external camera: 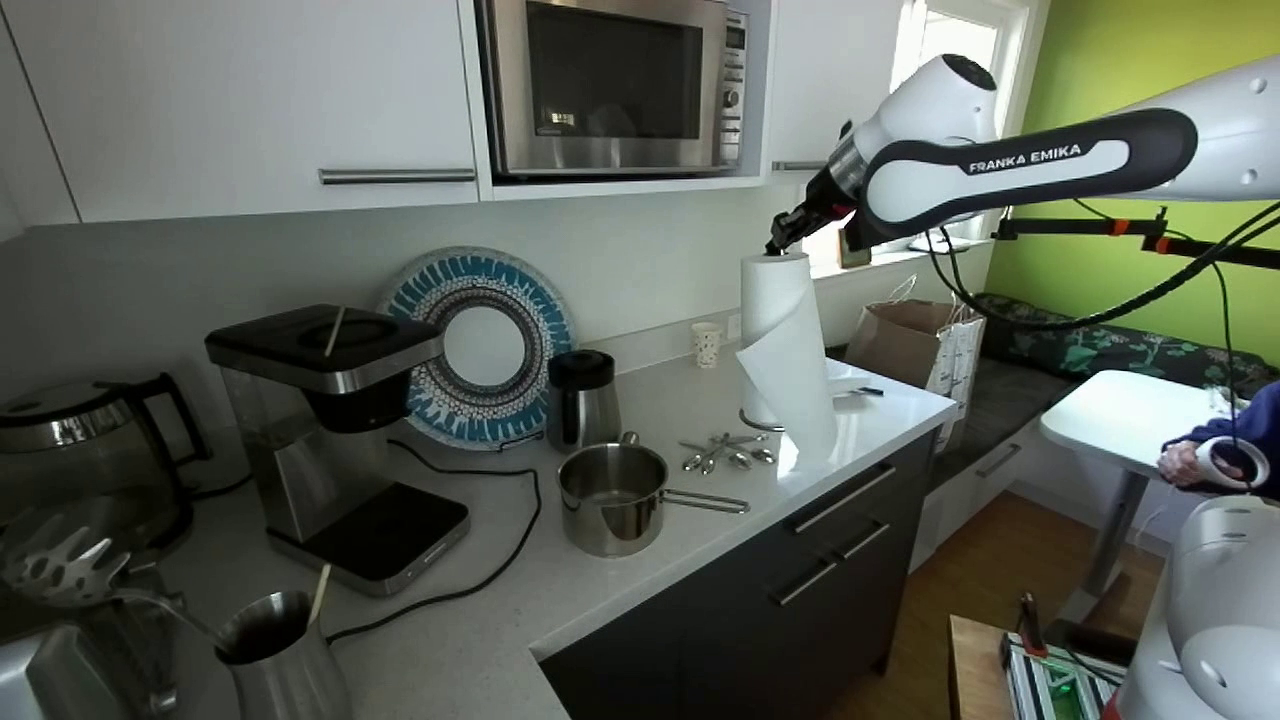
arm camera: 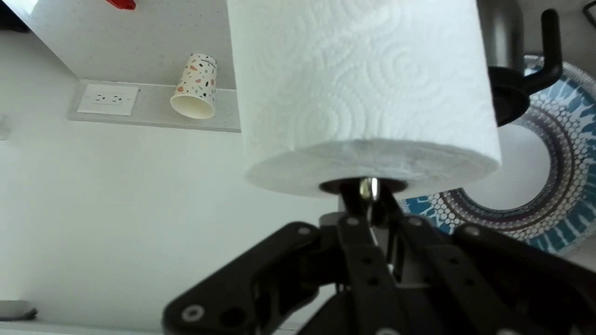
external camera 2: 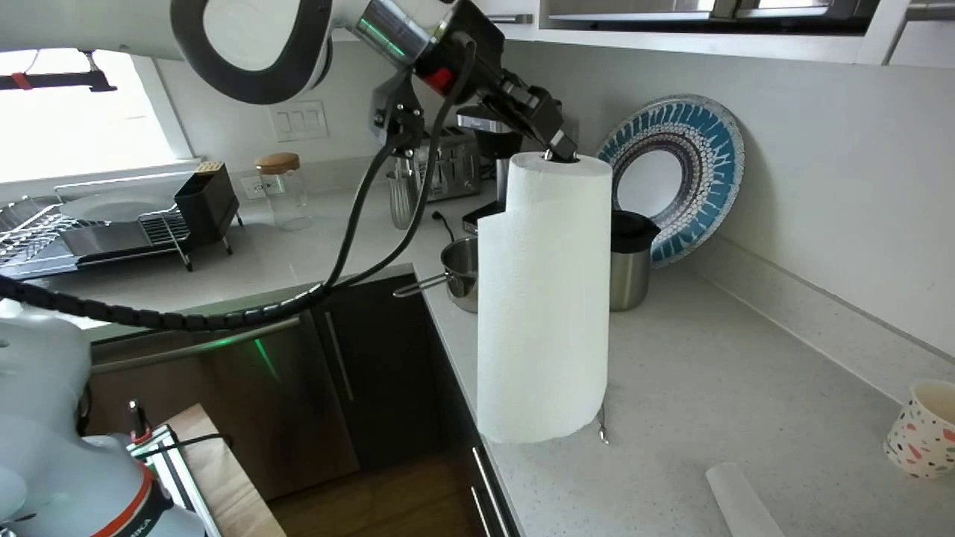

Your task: Shift the paper towel roll to the right

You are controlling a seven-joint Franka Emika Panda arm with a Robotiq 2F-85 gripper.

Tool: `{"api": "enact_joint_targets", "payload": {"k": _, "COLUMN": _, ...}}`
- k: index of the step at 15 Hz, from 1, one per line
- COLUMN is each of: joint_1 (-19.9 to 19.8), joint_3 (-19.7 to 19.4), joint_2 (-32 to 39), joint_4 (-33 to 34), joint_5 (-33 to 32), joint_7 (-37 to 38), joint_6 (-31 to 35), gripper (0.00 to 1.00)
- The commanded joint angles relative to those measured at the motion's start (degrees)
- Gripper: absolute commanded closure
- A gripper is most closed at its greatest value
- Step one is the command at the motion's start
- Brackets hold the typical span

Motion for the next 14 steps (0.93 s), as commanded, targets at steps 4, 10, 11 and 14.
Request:
{"api": "enact_joint_targets", "payload": {"k": 4, "joint_1": -9.0, "joint_3": 2.7, "joint_2": 9.6, "joint_4": -0.6, "joint_5": -3.2, "joint_7": 17.5, "joint_6": 19.0, "gripper": 0.97}}
{"api": "enact_joint_targets", "payload": {"k": 10, "joint_1": -22.7, "joint_3": 7.1, "joint_2": 24.0, "joint_4": 9.0, "joint_5": -16.7, "joint_7": 36.4, "joint_6": 29.0, "gripper": 0.97}}
{"api": "enact_joint_targets", "payload": {"k": 11, "joint_1": -24.1, "joint_3": 7.1, "joint_2": 26.0, "joint_4": 11.8, "joint_5": -21.3, "joint_7": 41.0, "joint_6": 28.4, "gripper": 0.97}}
{"api": "enact_joint_targets", "payload": {"k": 14, "joint_1": -22.5, "joint_3": 5.6, "joint_2": 25.1, "joint_4": 9.0, "joint_5": -20.5, "joint_7": 39.5, "joint_6": 26.6, "gripper": 0.89}}
